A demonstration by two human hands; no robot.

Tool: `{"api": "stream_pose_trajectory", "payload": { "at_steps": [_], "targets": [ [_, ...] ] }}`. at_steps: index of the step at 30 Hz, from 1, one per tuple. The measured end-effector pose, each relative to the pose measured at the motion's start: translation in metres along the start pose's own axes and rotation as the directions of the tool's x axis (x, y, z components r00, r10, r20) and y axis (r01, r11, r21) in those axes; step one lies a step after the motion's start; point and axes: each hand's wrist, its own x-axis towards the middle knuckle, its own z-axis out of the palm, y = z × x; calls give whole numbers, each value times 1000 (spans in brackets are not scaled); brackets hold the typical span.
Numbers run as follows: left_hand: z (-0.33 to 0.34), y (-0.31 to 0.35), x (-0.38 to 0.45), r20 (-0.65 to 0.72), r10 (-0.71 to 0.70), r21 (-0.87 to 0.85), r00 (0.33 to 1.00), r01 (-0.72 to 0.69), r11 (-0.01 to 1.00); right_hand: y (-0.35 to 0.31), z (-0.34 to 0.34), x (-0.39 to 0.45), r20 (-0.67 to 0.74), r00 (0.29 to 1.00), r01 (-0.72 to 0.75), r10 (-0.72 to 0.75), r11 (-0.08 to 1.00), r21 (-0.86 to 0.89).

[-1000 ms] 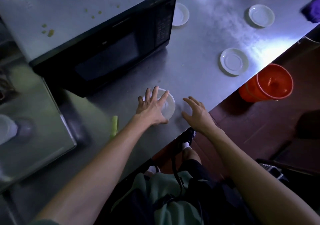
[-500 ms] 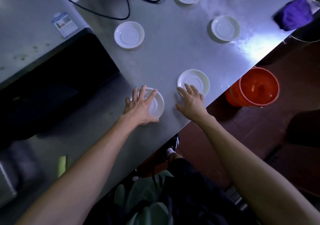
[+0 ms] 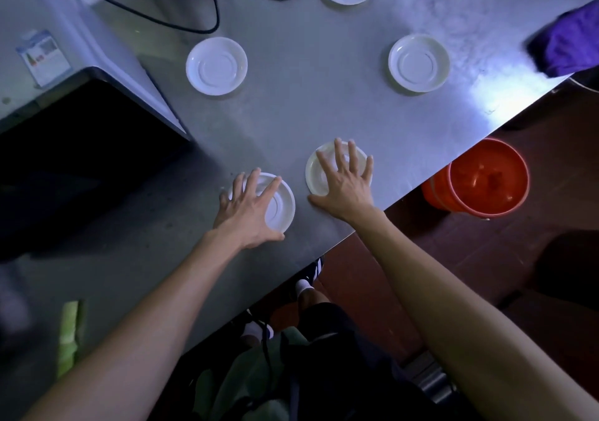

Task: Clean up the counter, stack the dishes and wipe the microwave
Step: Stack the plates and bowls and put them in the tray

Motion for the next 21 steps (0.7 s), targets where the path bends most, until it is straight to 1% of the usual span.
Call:
{"api": "stream_pose_trajectory", "payload": {
  "at_steps": [2,5,11,15,18,21],
  "targets": [
    [1,1,-1,3,-6,-3,1000,6,1000,3,-2,5,-1,1000,-20,20,1000,5],
    [3,0,-3,6,-20,-18,1000,20,1000,7,-7,12,53,996,-72,72,997,-8],
    [11,-10,-20,-38,-47,-73,998,45,996,-7,-8,9,45,998,-42,45,997,-58],
    [23,-30,-45,-72,-99,-120,992,90,989,-41,4,-4,82,996,39,-33,996,-81],
    [33,-54,-73,-97,-173,-167,980,156,974,-77,11,-15,101,988,124,-114,987,-98],
    [50,-81,-109,-121,-255,-234,959,222,947,-118,18,-29,89,974,216,-206,969,-122]
  ]
}}
